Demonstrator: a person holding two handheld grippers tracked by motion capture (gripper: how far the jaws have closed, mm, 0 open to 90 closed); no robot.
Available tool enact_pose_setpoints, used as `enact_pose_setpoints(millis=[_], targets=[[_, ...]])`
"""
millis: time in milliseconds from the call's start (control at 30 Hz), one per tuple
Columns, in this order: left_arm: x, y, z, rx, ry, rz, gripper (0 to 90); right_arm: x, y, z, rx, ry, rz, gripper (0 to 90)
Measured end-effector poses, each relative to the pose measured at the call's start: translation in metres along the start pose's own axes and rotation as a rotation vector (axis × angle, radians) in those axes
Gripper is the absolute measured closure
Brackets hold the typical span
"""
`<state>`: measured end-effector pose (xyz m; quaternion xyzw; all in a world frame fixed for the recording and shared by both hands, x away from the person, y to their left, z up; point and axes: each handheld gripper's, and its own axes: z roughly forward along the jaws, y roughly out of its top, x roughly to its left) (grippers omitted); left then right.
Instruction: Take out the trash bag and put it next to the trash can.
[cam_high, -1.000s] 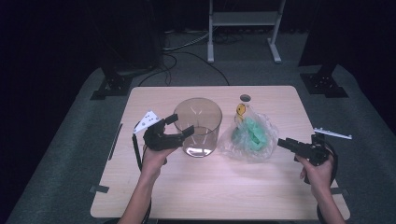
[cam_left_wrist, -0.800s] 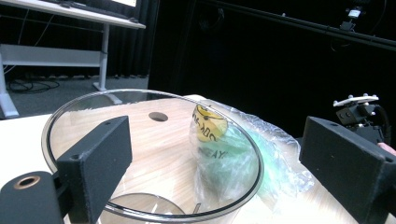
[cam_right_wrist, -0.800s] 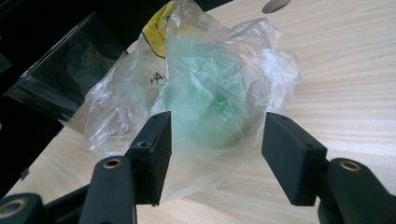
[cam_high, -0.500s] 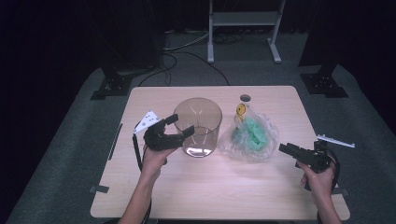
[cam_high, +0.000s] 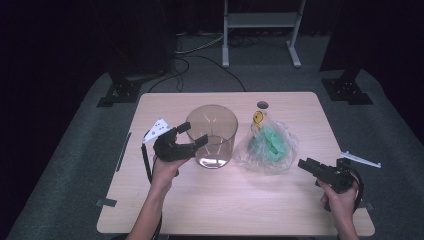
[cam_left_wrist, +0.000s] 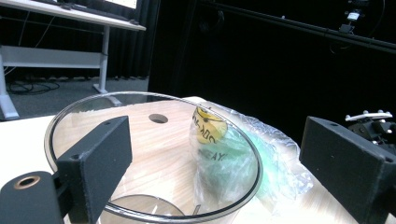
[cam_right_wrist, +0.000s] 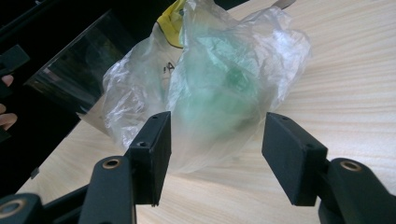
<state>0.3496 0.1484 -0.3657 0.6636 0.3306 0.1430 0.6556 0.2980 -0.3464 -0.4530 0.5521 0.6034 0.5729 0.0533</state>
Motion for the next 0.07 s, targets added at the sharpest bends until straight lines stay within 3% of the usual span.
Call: enact_pose_setpoints(millis=[67], targets=[[0.0, 0.0, 0.0, 0.001, 0.0, 0.002, 8.1, 0.0013, -0.0037, -0.0014, -0.017, 0.005, 0.001, 42.0]])
